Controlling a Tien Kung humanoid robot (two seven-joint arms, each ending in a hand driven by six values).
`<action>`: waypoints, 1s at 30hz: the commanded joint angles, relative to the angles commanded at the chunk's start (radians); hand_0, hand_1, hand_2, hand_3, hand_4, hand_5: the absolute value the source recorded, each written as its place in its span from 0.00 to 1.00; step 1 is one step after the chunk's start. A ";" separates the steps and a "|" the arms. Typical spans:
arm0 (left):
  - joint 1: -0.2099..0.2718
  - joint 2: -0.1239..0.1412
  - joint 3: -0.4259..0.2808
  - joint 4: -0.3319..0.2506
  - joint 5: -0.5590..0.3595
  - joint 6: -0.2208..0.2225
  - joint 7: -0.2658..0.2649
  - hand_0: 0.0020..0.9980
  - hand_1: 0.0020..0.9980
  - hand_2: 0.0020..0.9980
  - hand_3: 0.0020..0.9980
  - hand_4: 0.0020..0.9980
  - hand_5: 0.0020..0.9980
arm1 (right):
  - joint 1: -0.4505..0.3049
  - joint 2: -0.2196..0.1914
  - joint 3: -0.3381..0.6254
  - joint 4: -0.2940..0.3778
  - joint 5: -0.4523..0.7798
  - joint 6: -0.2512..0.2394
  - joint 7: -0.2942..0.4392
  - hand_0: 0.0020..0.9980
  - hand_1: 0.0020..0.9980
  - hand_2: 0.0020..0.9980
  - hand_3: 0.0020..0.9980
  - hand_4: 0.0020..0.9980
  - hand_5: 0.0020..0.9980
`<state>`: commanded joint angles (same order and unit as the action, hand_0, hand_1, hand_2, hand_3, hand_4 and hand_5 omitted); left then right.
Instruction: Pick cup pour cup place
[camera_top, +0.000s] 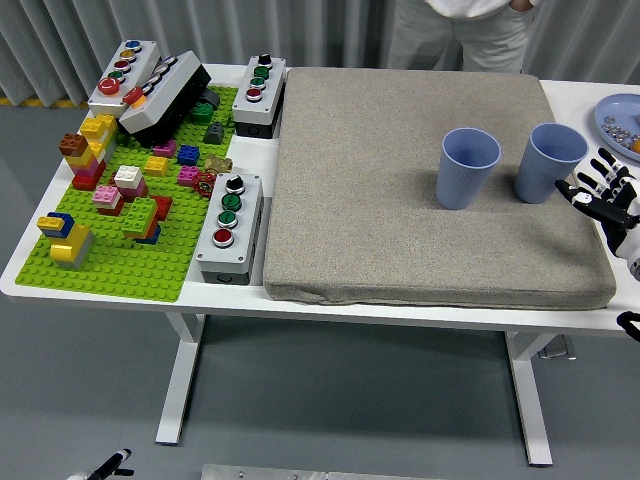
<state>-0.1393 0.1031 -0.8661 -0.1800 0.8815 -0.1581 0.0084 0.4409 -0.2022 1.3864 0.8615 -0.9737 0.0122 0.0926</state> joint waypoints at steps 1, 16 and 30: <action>0.000 0.000 0.001 0.000 -0.001 0.000 0.000 0.85 0.83 0.85 0.76 0.63 0.95 | 0.000 0.000 -0.001 -0.001 0.001 -0.001 0.000 0.97 0.94 1.00 0.97 0.88 0.34; -0.001 0.000 0.007 0.000 -0.006 0.000 -0.001 0.85 0.83 0.85 0.76 0.63 0.95 | 0.006 0.008 -0.004 -0.019 -0.001 -0.015 0.006 0.98 0.95 1.00 0.96 0.87 0.34; 0.002 0.001 0.019 0.000 -0.012 0.000 -0.001 0.85 0.83 0.85 0.76 0.63 0.95 | 0.014 0.021 -0.022 -0.017 -0.011 -0.022 0.001 0.98 0.95 1.00 0.94 0.87 0.35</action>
<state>-0.1369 0.1044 -0.8470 -0.1800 0.8692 -0.1582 0.0072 0.4551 -0.1809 1.3646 0.8448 -0.9851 -0.0101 0.0940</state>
